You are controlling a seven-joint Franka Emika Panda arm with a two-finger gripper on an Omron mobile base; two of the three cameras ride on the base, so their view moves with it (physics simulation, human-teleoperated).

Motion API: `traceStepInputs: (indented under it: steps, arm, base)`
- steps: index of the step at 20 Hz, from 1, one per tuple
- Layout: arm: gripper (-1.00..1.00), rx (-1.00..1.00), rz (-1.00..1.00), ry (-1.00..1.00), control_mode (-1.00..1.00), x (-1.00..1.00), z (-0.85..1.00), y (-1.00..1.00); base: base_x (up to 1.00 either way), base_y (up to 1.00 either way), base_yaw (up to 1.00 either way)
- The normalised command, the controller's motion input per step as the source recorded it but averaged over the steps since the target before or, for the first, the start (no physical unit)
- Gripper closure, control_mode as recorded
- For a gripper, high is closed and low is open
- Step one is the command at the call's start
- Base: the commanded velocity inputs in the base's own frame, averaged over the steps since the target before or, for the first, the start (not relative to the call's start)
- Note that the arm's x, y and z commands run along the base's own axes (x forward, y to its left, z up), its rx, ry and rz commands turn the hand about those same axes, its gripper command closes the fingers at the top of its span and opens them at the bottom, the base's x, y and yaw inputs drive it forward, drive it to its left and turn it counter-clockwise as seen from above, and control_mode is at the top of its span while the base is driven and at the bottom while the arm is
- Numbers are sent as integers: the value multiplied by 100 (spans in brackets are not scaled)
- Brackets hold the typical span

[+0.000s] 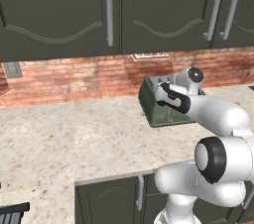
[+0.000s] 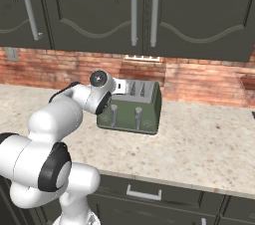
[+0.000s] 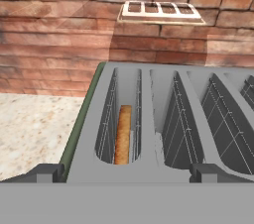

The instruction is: Start the toaster. Once the lever pops up, take the bread to the plate on the dining counter.

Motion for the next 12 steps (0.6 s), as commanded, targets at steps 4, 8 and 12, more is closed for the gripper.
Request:
traceStepInputs:
  steps: [4,8,12]
  arm:
    - [-100,0,0,0,-100,0,0,0]
    - [-100,0,0,0,-100,0,0,0]
    - [-100,0,0,0,-100,0,0,0]
  base:
    - [0,0,0]
    - [0,0,0]
    - [0,0,0]
